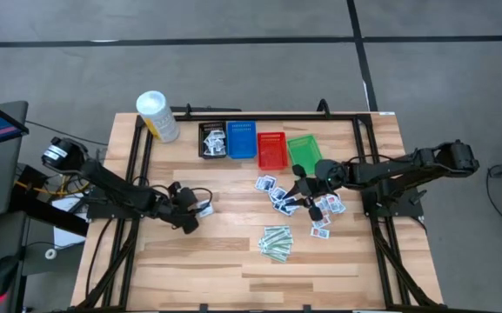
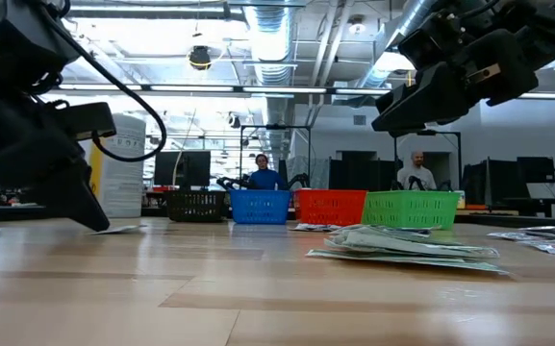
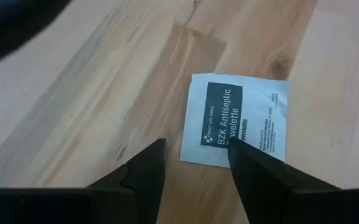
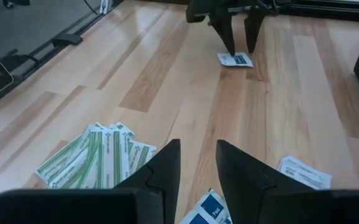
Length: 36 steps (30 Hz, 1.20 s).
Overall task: Pick & Place First Aid Supplies
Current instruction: Put the gray pad into the black bin
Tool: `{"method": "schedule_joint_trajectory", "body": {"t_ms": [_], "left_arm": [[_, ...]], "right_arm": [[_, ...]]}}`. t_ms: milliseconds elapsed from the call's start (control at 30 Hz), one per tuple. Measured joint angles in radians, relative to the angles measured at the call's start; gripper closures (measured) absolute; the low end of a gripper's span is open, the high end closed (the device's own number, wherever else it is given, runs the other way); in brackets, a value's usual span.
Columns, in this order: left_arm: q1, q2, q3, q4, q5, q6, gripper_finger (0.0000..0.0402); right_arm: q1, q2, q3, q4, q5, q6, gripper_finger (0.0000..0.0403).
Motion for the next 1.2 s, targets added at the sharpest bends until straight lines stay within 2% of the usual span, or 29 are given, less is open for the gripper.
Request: {"method": "schedule_joint_trajectory", "body": {"t_ms": [133,500,633,800,967,1067,1200], "left_arm": [[0.0,0.025,0.001,0.012,0.004,0.001,0.0256],[0.0,0.043,-0.002,0.065,0.008,0.005,0.0393],[-0.001,0.045,-0.006,0.112,-0.009,0.005,0.0393],[-0.003,0.05,-0.008,0.237,-0.006,0.043,0.0396],[-0.001,0.048,-0.007,0.373,-0.053,0.086,0.0396],[-0.001,0.047,-0.006,0.461,-0.095,0.152,0.0397],[0.03,0.046,-0.006,0.574,-0.211,0.237,0.0397]], "right_arm": [[0.0,0.0,0.0,0.0,0.0,0.015,0.0305],[0.0,0.0,0.0,-0.004,-0.001,0.017,0.0305],[0.0,0.0,0.0,-0.004,-0.002,0.017,0.0305],[0.0,0.0,0.0,-0.008,-0.002,0.043,0.0305],[0.0,0.0,0.0,-0.011,-0.002,0.041,0.0305],[0.0,0.0,0.0,-0.011,-0.002,0.035,0.0305],[0.0,0.0,0.0,-0.01,-0.003,0.035,0.0305]]}}
